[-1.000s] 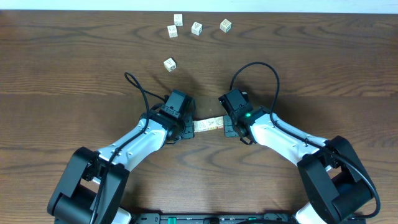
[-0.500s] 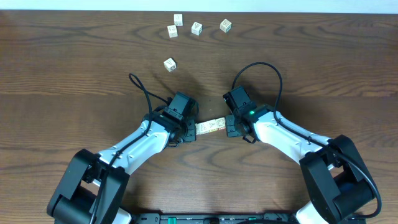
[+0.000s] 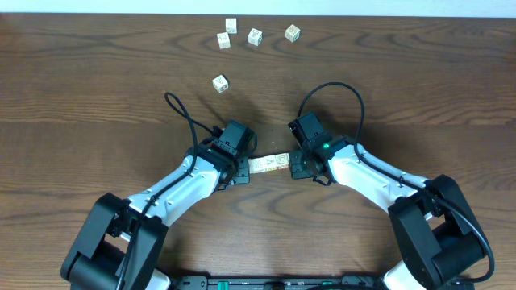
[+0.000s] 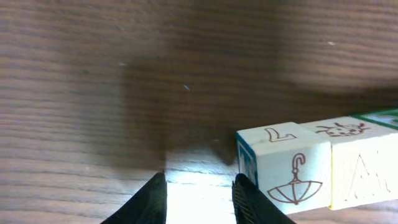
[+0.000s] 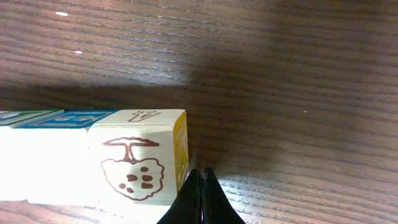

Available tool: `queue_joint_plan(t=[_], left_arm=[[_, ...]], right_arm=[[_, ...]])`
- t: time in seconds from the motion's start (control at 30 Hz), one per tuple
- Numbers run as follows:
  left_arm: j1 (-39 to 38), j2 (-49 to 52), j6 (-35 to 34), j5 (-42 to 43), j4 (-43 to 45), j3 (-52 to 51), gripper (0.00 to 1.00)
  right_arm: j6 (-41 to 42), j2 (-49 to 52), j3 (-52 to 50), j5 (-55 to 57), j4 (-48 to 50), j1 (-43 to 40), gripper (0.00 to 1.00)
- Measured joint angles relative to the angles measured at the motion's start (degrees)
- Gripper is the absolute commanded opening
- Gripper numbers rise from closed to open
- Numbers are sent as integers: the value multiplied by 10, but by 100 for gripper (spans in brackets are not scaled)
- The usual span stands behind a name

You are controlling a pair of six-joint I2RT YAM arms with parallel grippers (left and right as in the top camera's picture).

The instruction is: Lift 5 blocks

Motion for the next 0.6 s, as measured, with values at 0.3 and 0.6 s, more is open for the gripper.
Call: queue_joint_plan(t=[0.3, 0.6], left_arm=[[0, 0, 2, -30, -1, 0, 47], [-3, 0, 6, -38, -1, 0, 19]], right_arm=[[0, 0, 0, -8, 0, 0, 1], [0, 0, 0, -15, 0, 1, 1]])
